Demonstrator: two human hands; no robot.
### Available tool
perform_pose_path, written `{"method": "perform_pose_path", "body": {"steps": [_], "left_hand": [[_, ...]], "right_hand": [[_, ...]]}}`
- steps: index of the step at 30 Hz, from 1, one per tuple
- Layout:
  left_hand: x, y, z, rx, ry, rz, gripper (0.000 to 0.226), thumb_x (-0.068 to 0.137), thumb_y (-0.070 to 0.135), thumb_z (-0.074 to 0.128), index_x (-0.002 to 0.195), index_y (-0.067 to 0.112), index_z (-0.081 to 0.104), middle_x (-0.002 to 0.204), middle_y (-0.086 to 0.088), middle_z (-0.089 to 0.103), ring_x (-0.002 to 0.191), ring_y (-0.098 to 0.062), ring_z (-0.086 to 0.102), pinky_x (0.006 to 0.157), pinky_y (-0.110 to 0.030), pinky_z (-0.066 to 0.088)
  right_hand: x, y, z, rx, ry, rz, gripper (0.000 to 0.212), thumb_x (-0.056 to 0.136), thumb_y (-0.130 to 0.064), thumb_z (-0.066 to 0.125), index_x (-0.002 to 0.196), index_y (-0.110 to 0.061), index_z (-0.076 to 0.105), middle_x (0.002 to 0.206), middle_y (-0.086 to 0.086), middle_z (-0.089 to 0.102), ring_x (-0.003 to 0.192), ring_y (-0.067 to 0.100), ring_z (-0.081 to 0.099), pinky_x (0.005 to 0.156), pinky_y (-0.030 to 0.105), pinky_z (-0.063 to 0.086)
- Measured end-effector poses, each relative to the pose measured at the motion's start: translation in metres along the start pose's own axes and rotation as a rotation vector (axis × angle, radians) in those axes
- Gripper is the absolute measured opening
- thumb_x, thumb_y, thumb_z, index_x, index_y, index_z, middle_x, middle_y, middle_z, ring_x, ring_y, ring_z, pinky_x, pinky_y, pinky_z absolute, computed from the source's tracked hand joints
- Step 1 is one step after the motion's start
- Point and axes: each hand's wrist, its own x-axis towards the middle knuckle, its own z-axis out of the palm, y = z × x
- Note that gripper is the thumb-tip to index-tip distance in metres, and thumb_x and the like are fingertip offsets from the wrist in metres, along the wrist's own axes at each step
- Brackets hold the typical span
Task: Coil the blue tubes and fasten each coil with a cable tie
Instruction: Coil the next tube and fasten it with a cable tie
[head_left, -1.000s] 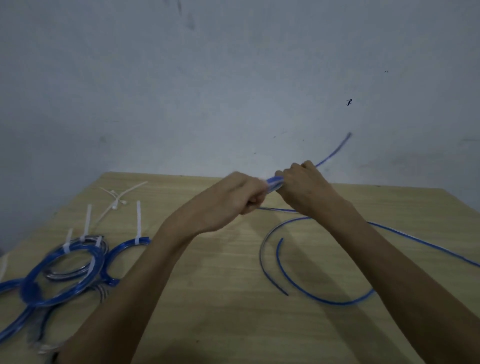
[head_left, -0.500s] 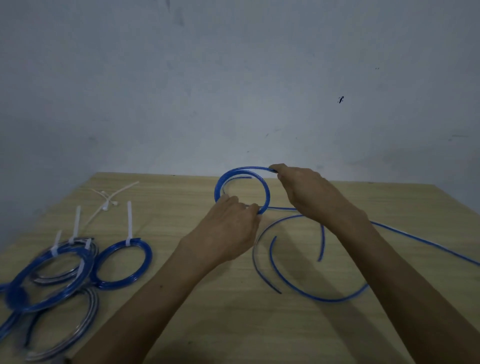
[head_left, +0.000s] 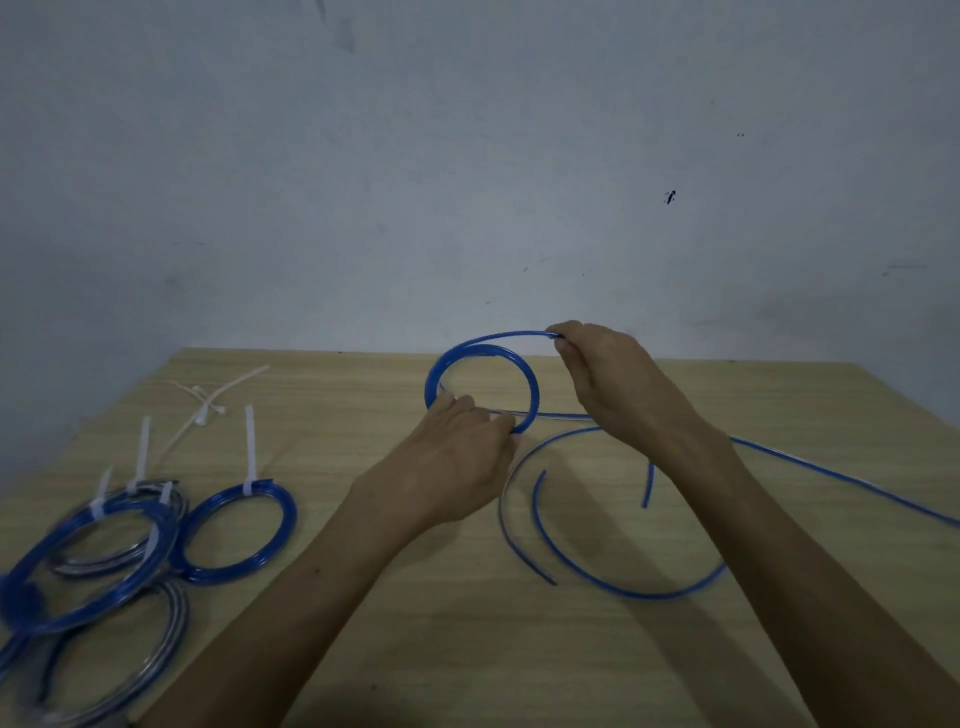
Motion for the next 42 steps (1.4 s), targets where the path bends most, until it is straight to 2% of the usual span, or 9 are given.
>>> {"method": "perform_pose_path", "body": {"steps": [4,8,13,18,24,28,32,38,42], "left_hand": [[0.003,-0.011,-0.005,-0.206,-0.067,-0.01,0.034,0.109,0.032,0.024,0.078,0.028,0.036,0.071,0.007,0.043,0.074,-0.017,0.04,0.094,-0.04,0.033],[0.006,-0.02,0.0,-0.391,0.0,-0.022,0.034,0.109,0.035,0.024,0.078,0.028,0.036,0.072,0.003,0.046,0.074,-0.012,0.041,0.097,-0.04,0.033],[0.007,-0.018,0.001,-0.573,0.1,-0.045,0.039,0.11,0.034,0.026,0.096,0.011,0.053,0.083,-0.004,0.058,0.083,-0.015,0.052,0.094,-0.035,0.032],[0.008,-0.018,-0.007,-0.898,0.137,-0.127,0.043,0.107,0.048,0.028,0.11,0.024,0.064,0.109,0.004,0.065,0.111,-0.008,0.06,0.106,-0.039,0.044],[0.01,-0.011,-0.022,-1.242,0.273,-0.201,0.05,0.109,0.041,0.028,0.096,0.01,0.064,0.065,0.005,0.051,0.065,-0.006,0.053,0.069,-0.018,0.041],[0.013,-0.008,-0.016,-1.375,0.337,-0.254,0.042,0.103,0.051,0.043,0.1,0.016,0.066,0.085,0.006,0.067,0.082,-0.007,0.063,0.082,-0.028,0.05],[0.015,-0.001,-0.023,-1.785,0.416,-0.398,0.036,0.106,0.036,0.044,0.078,0.015,0.053,0.066,0.004,0.053,0.06,-0.011,0.051,0.059,-0.026,0.047],[0.01,-0.028,-0.042,-2.18,0.348,-0.238,0.039,0.109,0.033,0.032,0.074,0.017,0.039,0.071,0.0,0.046,0.068,-0.016,0.044,0.07,-0.028,0.037],[0.005,-0.037,-0.049,-2.321,0.299,-0.118,0.036,0.107,0.03,0.034,0.074,0.018,0.04,0.064,0.004,0.032,0.056,-0.012,0.036,0.058,-0.024,0.04]], "right_hand": [[-0.01,-0.006,0.006,0.151,0.073,0.016,0.035,0.109,-0.025,0.036,0.125,-0.01,0.063,0.104,0.004,0.064,0.096,0.017,0.058,0.088,0.031,0.045],[-0.017,-0.018,0.015,0.279,0.133,0.028,0.031,0.107,-0.015,0.041,0.126,-0.009,0.064,0.089,-0.005,0.054,0.077,-0.002,0.05,0.073,0.008,0.034],[-0.025,-0.041,0.026,0.449,0.188,0.075,0.033,0.106,-0.014,0.043,0.133,-0.014,0.061,0.099,0.002,0.063,0.087,0.008,0.057,0.079,0.02,0.045],[-0.026,-0.06,0.03,0.565,0.258,0.066,0.03,0.106,-0.016,0.046,0.131,-0.018,0.063,0.105,-0.001,0.066,0.094,0.004,0.063,0.079,0.013,0.047],[-0.028,-0.072,0.044,0.519,0.321,-0.015,0.034,0.105,-0.015,0.049,0.136,-0.02,0.061,0.096,-0.01,0.059,0.082,0.001,0.057,0.069,0.013,0.047],[-0.028,-0.083,0.058,0.444,0.404,-0.056,0.03,0.103,-0.015,0.055,0.132,-0.012,0.064,0.094,-0.01,0.055,0.075,0.001,0.055,0.066,0.02,0.047],[-0.028,-0.086,0.067,0.415,0.471,-0.09,0.032,0.1,-0.018,0.058,0.131,-0.01,0.064,0.097,-0.001,0.062,0.071,0.012,0.057,0.061,0.036,0.051],[-0.03,-0.076,0.069,0.484,0.463,-0.138,0.025,0.096,-0.017,0.067,0.119,-0.007,0.067,0.098,-0.004,0.07,0.08,0.007,0.062,0.073,0.029,0.053],[-0.025,-0.062,0.065,0.398,0.505,-0.199,0.022,0.096,-0.02,0.067,0.112,-0.007,0.075,0.096,0.005,0.063,0.083,0.016,0.06,0.072,0.034,0.051]]}}
